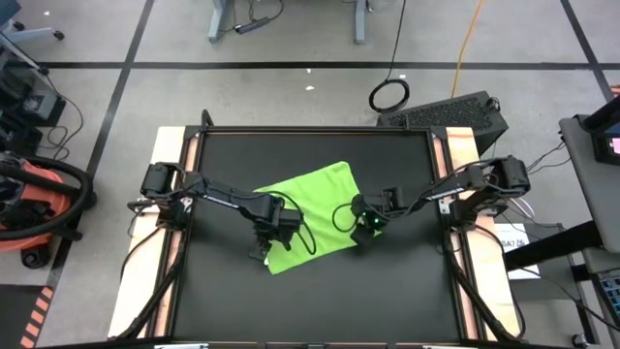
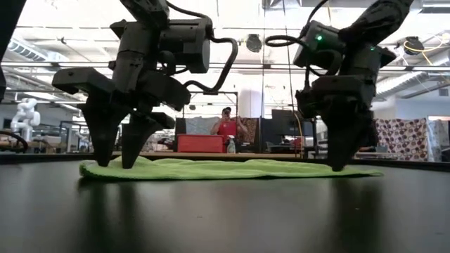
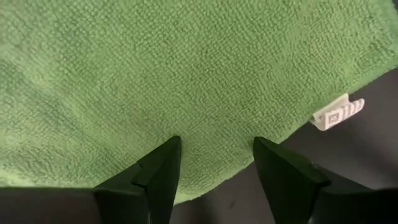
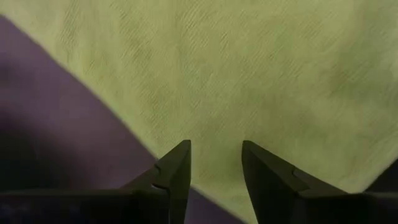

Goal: Roll towel
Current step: Fold the green microfiber cloth

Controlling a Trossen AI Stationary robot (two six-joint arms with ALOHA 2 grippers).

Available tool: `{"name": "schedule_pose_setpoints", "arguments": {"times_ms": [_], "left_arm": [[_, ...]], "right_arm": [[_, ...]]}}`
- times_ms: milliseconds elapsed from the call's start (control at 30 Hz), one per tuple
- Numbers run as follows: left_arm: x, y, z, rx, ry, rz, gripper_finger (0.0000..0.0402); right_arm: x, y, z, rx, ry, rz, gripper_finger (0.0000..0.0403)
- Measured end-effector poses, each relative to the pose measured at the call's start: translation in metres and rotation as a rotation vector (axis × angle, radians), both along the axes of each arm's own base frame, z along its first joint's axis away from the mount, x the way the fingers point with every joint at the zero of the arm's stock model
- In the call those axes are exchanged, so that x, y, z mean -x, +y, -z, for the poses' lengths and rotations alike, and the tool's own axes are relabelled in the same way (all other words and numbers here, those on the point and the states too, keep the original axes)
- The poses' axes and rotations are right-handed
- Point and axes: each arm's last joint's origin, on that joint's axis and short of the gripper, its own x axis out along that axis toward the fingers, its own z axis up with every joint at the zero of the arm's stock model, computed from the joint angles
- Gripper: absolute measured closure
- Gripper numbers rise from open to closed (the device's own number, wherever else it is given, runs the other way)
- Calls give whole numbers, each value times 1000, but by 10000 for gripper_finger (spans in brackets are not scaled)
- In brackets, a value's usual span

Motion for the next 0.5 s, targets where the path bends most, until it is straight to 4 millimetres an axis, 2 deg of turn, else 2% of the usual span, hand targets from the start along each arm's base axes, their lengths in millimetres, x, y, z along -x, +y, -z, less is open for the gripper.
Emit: {"name": "schedule_pose_setpoints", "arguments": {"times_ms": [233, 333, 500], "left_arm": [[7, -7, 0, 30, 61, 38, 195], [11, -17, -1, 41, 93, 76, 195], [13, -23, -6, 23, 84, 40, 195]], "right_arm": [[0, 20, -2, -69, -4, -24, 268], [0, 30, -14, -36, -95, -151, 268], [12, 43, -43, 148, -271, -451, 268]]}}
